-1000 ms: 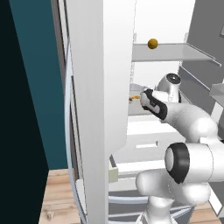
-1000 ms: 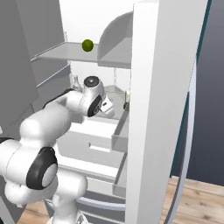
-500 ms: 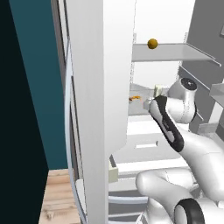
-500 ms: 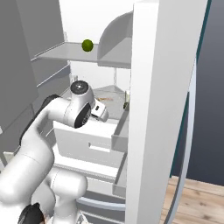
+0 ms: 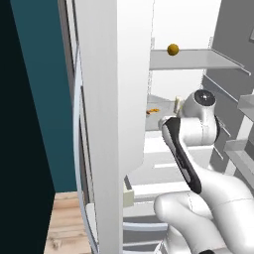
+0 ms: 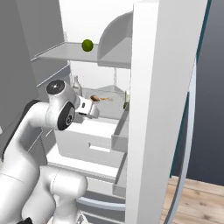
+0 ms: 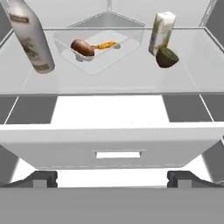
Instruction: Place the tupperware on the second highest shelf of the fridge. Make space for the tupperware among the existing items by rearranging them on the shelves if needed. Close the fridge door when finished.
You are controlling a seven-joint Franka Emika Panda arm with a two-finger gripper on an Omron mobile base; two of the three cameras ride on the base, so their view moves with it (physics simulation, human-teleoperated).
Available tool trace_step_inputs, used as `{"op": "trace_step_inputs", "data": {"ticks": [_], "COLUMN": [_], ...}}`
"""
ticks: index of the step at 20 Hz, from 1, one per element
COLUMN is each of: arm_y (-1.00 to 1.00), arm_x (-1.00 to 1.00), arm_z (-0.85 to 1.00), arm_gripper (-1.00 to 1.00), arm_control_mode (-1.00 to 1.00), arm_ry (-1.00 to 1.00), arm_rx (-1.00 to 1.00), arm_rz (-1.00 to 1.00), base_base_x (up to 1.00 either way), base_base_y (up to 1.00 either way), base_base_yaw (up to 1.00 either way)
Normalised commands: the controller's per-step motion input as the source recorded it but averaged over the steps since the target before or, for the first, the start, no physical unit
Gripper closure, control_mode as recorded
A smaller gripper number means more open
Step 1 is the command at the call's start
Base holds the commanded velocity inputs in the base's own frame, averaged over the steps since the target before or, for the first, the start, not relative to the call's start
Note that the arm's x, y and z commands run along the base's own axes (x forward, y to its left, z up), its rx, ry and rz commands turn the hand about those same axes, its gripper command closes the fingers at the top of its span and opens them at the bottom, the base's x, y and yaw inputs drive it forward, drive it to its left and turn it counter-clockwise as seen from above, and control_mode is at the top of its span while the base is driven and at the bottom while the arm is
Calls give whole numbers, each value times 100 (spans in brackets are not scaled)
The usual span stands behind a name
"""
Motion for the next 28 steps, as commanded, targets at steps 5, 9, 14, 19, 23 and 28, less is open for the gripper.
{"op": "trace_step_inputs", "data": {"ticks": [5,9,14,19,23,28], "arm_y": [-11,0,0,0,0,0], "arm_x": [-31,0,0,0,0,0], "arm_z": [0,0,0,0,0,0], "arm_gripper": [-100,-100,-100,-100,-100,-100], "arm_control_mode": [-100,100,100,100,100,100], "arm_ry": [0,0,0,0,0,0], "arm_rx": [0,0,0,0,0,0], "arm_rz": [0,0,0,0,0,0], "base_base_x": [0,-50,-64,-57,-44,-16], "base_base_y": [0,0,0,0,0,0], "base_base_yaw": [0,0,-5,-12,-16,-16]}}
